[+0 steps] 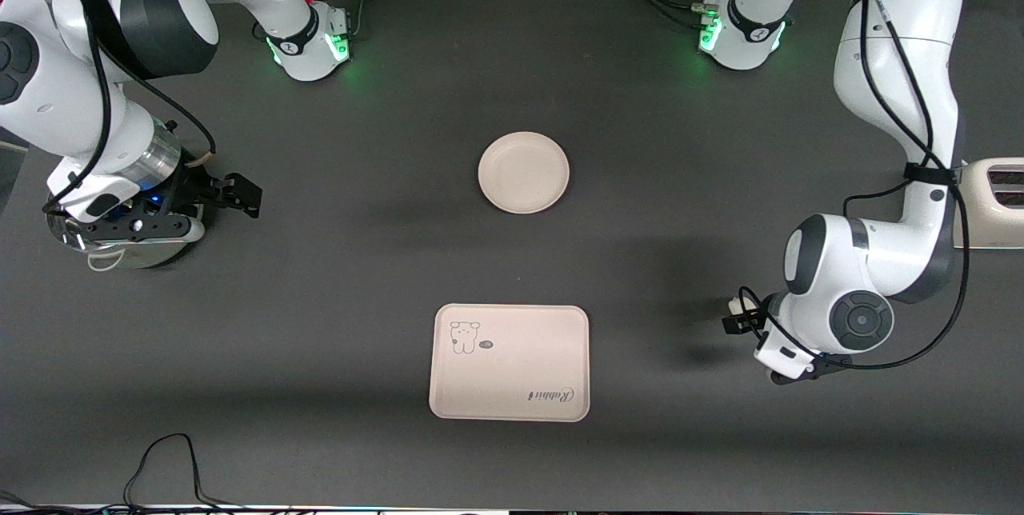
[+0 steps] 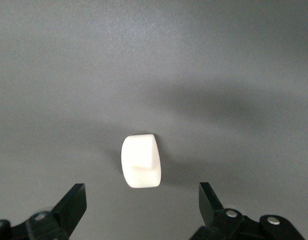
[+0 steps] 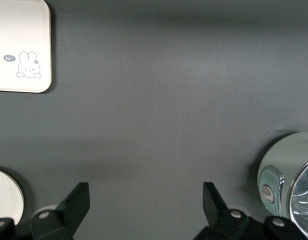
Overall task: Place bun in plate and plate on tray
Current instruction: 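Close the left gripper on the white bun and lift it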
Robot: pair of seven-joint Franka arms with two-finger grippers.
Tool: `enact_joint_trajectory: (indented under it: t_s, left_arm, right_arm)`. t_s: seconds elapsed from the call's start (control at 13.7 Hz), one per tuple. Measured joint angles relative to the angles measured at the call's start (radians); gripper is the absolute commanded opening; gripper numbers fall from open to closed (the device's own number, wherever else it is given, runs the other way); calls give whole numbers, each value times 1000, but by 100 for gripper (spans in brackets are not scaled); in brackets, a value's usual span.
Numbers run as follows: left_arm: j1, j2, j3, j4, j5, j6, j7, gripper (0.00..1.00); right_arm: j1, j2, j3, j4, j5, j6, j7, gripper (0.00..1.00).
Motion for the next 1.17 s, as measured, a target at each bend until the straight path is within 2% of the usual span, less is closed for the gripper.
enact_joint_trajectory:
  t_s: [0.15, 0.22, 0.29, 0.51, 0.66, 0.8, 0.88, 0.95, 1.02, 1.1, 1.17]
  left_arm:
    - [0, 6, 4, -41, 1, 86, -5, 100]
    - [0, 10, 5, -60, 1, 117, -7, 100]
    - [0, 13, 5, -74, 1, 134, -10, 100]
    - [0, 15, 5, -96, 9, 179, -19, 100]
    - [0, 12, 8, -139, 26, 273, -23, 99]
    - [1, 0, 9, -201, 34, 358, -24, 95]
    - [1, -10, 9, -226, 34, 381, -25, 86]
    - [1, -23, 10, -250, 35, 399, -25, 66]
    - [1, -39, 11, -274, 35, 411, -25, 40]
    - [1, -58, 11, -296, 35, 416, -25, 20]
    - [1, -73, 12, -313, 36, 418, -25, 6]
  right_arm:
    - [-50, 5, 25, -1, 14, -3, -13, 100]
    - [-113, 6, 78, -2, 19, -6, -20, 100]
    - [-195, 6, 156, -2, 21, -9, -22, 100]
    - [-490, 4, 440, 0, 23, -18, -23, 100]
    - [-635, 1, 578, 0, 23, -26, -24, 100]
    - [-738, -6, 691, -1, 25, -34, -24, 100]
    - [-775, -12, 741, -3, 26, -41, -24, 100]
    - [-791, -19, 773, -7, 27, -44, -23, 100]
    - [-792, -25, 788, -12, 33, -44, -23, 100]
    - [-792, -28, 797, -14, 47, -44, -22, 100]
    - [-792, -28, 802, -15, 60, -44, -22, 100]
